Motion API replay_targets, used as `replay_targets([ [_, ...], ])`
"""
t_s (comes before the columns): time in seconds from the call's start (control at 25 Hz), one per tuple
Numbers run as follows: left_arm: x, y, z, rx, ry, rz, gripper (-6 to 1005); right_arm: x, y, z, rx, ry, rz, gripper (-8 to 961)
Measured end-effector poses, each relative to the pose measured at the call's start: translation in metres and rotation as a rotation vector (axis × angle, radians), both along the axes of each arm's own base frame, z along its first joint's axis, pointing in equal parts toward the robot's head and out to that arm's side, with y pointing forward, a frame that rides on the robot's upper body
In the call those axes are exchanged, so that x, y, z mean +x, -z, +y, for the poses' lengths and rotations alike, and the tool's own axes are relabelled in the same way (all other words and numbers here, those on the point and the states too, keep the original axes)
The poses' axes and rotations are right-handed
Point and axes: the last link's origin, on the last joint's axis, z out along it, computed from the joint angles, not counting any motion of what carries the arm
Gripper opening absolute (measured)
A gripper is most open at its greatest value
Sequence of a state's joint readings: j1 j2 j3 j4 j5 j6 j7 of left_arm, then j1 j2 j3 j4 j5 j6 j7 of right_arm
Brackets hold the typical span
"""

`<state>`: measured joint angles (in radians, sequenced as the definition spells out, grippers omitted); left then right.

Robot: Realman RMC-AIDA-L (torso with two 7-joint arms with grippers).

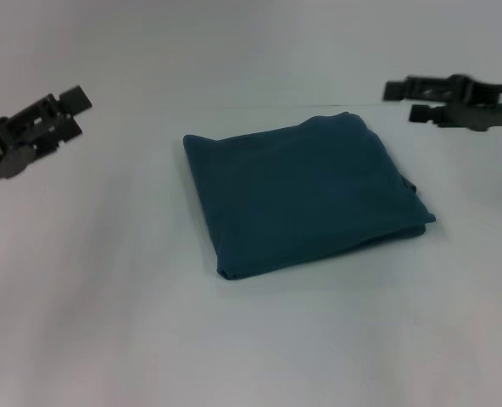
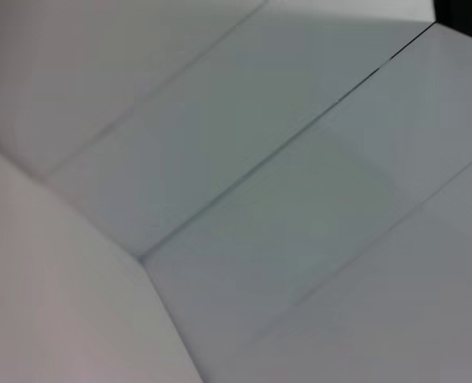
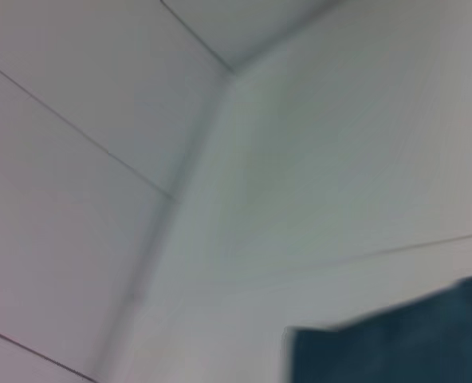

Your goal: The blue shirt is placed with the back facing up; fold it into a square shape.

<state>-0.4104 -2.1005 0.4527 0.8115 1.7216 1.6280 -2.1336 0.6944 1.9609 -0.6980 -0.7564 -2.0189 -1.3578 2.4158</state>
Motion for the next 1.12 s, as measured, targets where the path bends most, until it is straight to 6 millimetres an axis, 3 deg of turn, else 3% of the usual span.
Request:
replay_targets([
  [0.24, 0.002, 0.011, -0.009, -0.312, -0.095, 0.012, 950, 0.017, -0.055, -0.022, -0.028, 0.085, 0.244, 929],
  [0.4, 0.010, 0.030, -0.014, -0.465, -0.104, 0.025, 949, 0.020, -0.074, -0.023, -0.042, 0.112, 0.257, 925],
  [0.56, 0.013, 0.071, -0.007, -0.548, -0.175, 0.044, 949, 0.017, -0.076, -0.022, -0.050, 0.106, 0.248, 924],
  [0.76, 0.013, 0.101, 0.000, -0.553, -0.234, 0.040, 950, 0.016, -0.072, -0.021, -0.061, 0.102, 0.230, 924],
  [0.96, 0.012, 0.127, 0.007, -0.538, -0.294, 0.028, 950, 0.016, -0.071, -0.021, -0.060, 0.102, 0.229, 924],
  [1.12, 0.009, 0.135, 0.012, -0.521, -0.339, 0.041, 950, 0.019, -0.072, -0.021, -0.050, 0.108, 0.232, 924],
])
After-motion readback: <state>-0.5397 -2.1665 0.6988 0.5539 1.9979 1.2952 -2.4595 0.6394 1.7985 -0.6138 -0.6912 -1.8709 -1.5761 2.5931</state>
